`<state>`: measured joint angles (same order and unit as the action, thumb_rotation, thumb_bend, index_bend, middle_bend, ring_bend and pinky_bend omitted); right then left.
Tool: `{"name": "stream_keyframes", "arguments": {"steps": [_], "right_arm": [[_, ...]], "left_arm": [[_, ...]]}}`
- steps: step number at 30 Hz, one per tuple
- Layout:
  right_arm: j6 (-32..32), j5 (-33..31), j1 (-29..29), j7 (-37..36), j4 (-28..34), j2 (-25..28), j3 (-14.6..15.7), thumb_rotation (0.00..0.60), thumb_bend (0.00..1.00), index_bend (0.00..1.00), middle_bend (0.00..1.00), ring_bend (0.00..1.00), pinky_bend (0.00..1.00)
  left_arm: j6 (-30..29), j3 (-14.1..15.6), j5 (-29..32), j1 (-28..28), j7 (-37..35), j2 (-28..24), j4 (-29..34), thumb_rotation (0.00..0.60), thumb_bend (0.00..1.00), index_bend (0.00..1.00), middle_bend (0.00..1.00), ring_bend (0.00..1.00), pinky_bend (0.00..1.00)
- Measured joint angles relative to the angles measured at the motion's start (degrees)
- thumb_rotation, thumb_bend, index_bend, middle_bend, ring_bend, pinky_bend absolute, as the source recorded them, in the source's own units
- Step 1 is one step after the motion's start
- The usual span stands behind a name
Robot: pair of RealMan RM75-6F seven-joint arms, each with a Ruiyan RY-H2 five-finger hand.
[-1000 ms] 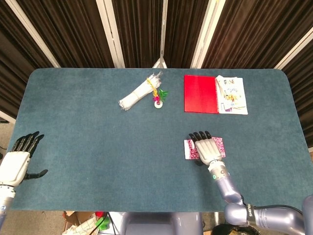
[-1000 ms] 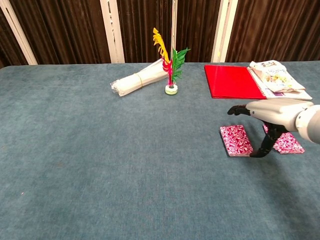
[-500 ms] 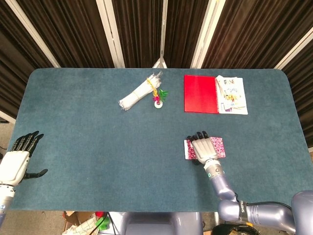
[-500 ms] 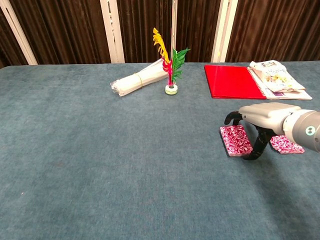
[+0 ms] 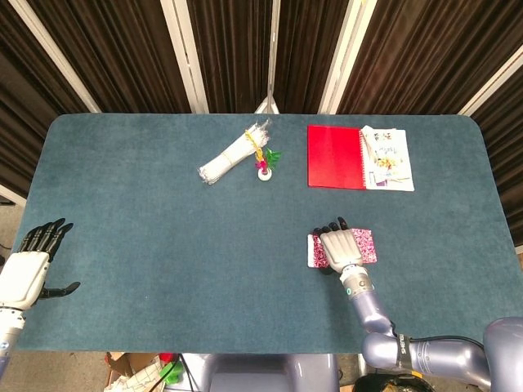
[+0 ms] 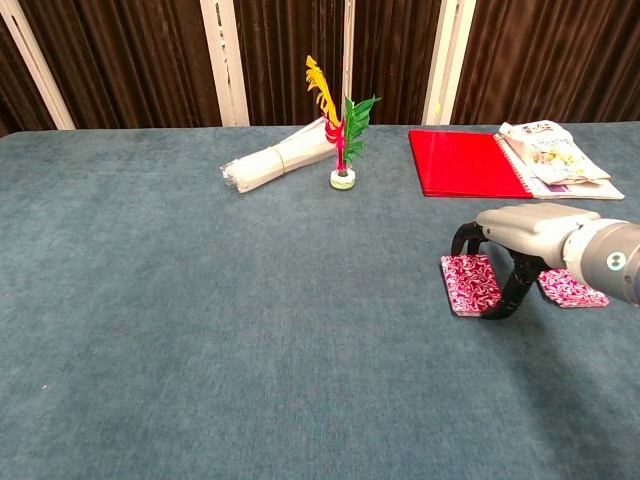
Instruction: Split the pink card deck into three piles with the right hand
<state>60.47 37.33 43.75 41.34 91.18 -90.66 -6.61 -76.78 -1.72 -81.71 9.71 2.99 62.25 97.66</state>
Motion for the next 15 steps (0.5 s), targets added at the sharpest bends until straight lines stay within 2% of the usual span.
{"name": "stream_keyframes", "arguments": {"steps": [7, 15], "right_arm": [[1.1, 2.2, -0.4, -1.1, 1.5, 0.5, -0.1, 0.600, 0.27, 0.45, 0.43, 0.20, 0.00], [3.6, 5.0, -0.3, -1.1, 6.8, 1.9, -1.1, 0.600, 0.27, 0.46, 0.44, 0.20, 0.00]], "left_arm": [[-0.3, 0.0, -0.2, -0.1, -0.1, 0.0, 0.0, 0.600, 0.00, 0.00, 0.00, 0.00, 0.00], [-0.4, 0.0, -0.3, -0.1, -0.1, 0.1, 0.0, 0.600, 0.00, 0.00, 0.00, 0.00, 0.00]]}}
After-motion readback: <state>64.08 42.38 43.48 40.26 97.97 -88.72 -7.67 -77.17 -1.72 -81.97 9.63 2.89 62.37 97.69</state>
